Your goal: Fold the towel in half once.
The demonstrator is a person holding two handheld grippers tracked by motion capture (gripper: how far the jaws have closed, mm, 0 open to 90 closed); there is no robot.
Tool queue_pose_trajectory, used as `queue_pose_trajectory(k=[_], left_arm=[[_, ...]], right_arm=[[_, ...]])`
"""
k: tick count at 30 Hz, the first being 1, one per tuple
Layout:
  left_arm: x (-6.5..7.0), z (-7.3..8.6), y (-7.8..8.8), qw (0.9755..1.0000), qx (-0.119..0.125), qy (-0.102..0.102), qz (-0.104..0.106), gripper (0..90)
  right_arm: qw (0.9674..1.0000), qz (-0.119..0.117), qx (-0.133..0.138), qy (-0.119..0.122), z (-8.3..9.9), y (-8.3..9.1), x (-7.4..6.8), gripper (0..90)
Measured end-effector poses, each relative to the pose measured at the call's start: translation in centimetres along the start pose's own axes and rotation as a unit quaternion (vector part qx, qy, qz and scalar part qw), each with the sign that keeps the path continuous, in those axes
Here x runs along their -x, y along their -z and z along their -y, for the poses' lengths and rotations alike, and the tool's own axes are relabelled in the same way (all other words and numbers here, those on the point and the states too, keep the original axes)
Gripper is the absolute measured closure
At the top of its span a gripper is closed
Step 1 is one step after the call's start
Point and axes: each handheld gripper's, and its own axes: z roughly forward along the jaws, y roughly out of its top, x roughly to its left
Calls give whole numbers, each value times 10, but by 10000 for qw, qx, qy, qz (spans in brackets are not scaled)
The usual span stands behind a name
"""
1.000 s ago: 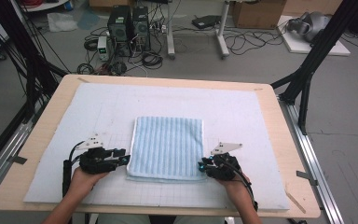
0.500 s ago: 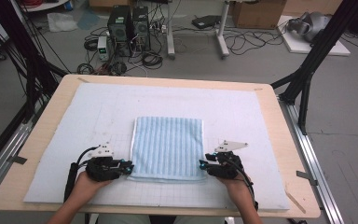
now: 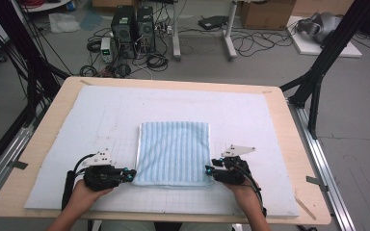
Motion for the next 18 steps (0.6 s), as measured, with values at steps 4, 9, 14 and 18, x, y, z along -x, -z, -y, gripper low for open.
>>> queue_pose_trajectory(k=[4,9,14,18], left_arm=[[-2,0,1,9996,79,53,-261,776],[-10,-6,2,9976,424,145,-535,616],[-25,-17,3,9939,740,287,-767,557],[-37,-29,0,9917,927,305,-837,536]], right_arm=[[10000,-68,-18,47,-1,-1,-2,595],[9984,-59,-306,465,0,-5,-9,650],[9921,98,-743,1010,-2,1,-14,643],[9910,202,-774,1071,-3,4,-14,536]])
